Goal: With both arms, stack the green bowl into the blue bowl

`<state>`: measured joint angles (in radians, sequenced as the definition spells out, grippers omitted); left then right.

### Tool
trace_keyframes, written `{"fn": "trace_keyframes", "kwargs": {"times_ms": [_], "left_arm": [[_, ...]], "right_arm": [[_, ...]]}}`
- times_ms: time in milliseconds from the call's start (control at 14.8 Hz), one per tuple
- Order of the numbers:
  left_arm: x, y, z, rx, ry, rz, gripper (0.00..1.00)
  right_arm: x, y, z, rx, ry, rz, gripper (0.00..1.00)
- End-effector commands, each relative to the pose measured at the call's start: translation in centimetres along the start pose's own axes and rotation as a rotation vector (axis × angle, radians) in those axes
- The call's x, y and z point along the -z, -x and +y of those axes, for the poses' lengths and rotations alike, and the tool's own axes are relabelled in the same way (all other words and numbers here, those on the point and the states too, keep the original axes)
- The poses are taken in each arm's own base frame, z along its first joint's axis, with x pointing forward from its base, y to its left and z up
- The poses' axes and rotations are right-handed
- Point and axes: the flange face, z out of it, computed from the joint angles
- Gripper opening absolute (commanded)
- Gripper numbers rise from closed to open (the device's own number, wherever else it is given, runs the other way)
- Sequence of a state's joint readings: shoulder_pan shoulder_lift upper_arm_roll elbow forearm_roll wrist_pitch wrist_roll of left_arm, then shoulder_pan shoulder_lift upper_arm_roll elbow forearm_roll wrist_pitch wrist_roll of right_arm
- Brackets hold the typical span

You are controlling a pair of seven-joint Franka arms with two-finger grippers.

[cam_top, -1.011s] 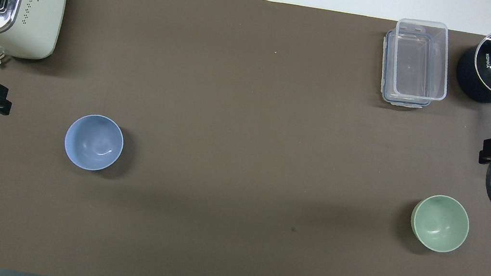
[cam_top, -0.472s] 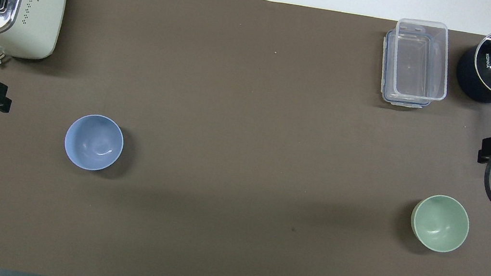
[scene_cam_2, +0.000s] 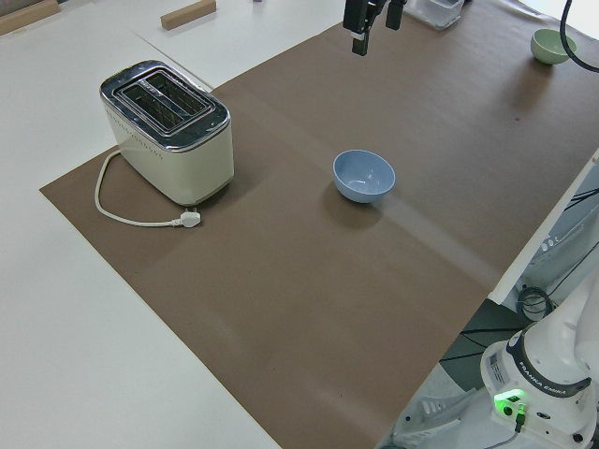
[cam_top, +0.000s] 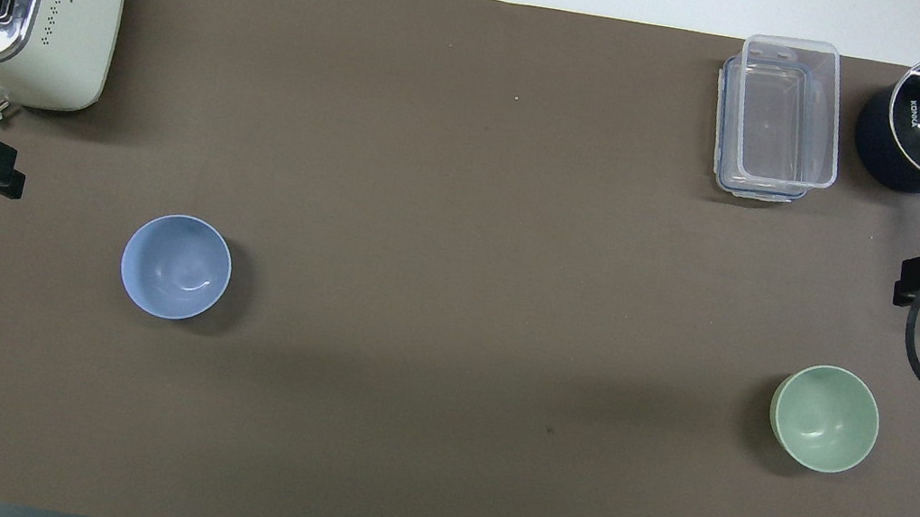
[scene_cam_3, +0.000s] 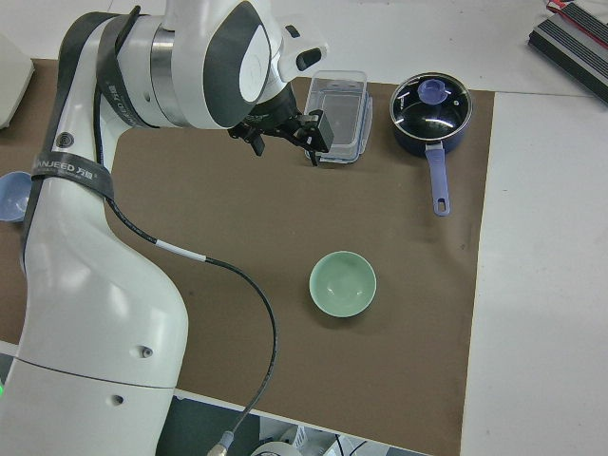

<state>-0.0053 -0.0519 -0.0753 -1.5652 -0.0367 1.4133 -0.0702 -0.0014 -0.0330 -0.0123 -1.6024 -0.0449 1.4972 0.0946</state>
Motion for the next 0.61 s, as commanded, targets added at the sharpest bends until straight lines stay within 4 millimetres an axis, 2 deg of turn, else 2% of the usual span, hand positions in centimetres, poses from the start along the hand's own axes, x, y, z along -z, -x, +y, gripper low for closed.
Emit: {"fn": "trace_keyframes", "kwargs": {"times_ms": [0, 202, 337, 539], "left_arm": [[-3.0, -0.3, -0.7, 0.014, 0.018, 0.004, 1.0], [-10.9, -1.6, -1.4, -0.008, 0.018, 0.005, 1.0], [-16.0, -2.2, -2.8, -0.061, 0.018, 0.004, 1.0], [-22.0, -2.4, -3.5, -0.109, 0.016, 0.009, 1.0]], "right_arm": [[-0.2, 0.2, -0.2, -0.004, -0.016, -0.014, 1.0], [-0.3, 0.3, -0.2, -0.004, -0.016, -0.017, 1.0], [-0.4, 0.3, -0.2, 0.003, -0.016, -0.018, 1.0], [-1.2, 0.6, 0.3, -0.006, -0.017, -0.029, 1.0]]}}
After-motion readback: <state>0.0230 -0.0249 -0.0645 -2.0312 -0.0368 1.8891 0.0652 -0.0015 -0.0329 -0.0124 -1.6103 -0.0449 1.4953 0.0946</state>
